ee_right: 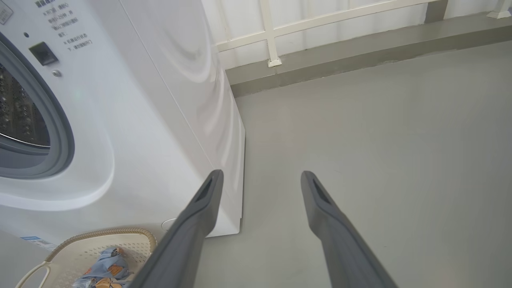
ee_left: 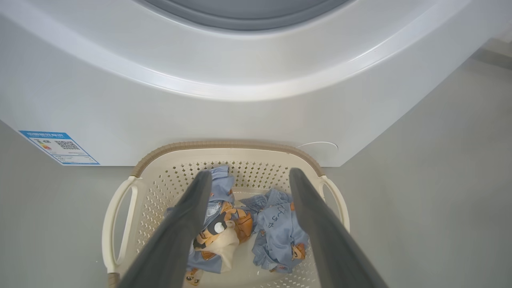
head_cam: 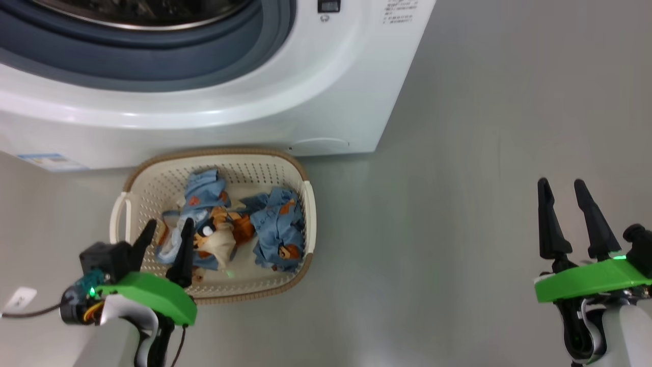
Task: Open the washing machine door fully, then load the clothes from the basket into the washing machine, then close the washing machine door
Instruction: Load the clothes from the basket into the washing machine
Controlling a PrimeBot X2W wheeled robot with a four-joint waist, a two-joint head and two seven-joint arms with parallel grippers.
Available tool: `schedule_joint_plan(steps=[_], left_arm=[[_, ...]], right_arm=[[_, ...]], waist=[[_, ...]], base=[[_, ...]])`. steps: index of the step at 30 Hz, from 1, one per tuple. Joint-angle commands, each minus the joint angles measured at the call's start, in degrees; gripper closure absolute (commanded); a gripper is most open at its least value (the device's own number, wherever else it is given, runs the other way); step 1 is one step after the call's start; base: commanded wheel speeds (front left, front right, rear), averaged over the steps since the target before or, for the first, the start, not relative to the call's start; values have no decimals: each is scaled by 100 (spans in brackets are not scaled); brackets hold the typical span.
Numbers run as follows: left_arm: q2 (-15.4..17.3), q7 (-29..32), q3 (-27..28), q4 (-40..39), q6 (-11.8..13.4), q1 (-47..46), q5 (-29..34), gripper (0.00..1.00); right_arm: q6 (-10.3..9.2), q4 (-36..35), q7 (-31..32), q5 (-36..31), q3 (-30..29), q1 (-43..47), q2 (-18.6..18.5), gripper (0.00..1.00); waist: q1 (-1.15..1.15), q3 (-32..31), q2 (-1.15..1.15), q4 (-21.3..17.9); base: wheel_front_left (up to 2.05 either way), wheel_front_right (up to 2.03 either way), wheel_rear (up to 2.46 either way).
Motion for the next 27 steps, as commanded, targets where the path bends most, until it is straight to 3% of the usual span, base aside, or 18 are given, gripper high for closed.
schedule_joint_plan(steps=[1,27], left_arm=[[218,-36,67,71,-14,-270,-48,0],[747,-36,-1174,2300,-14,-2543,-671,0]], right_arm=[[9,-178,-69,-46,146,-126,9,0],[9,-499,-69,-80,585,-1143,210,0]], waist=[[0,408,0,-31],[0,2213,0,-367]], base=[[0,0,0],[0,0,0]])
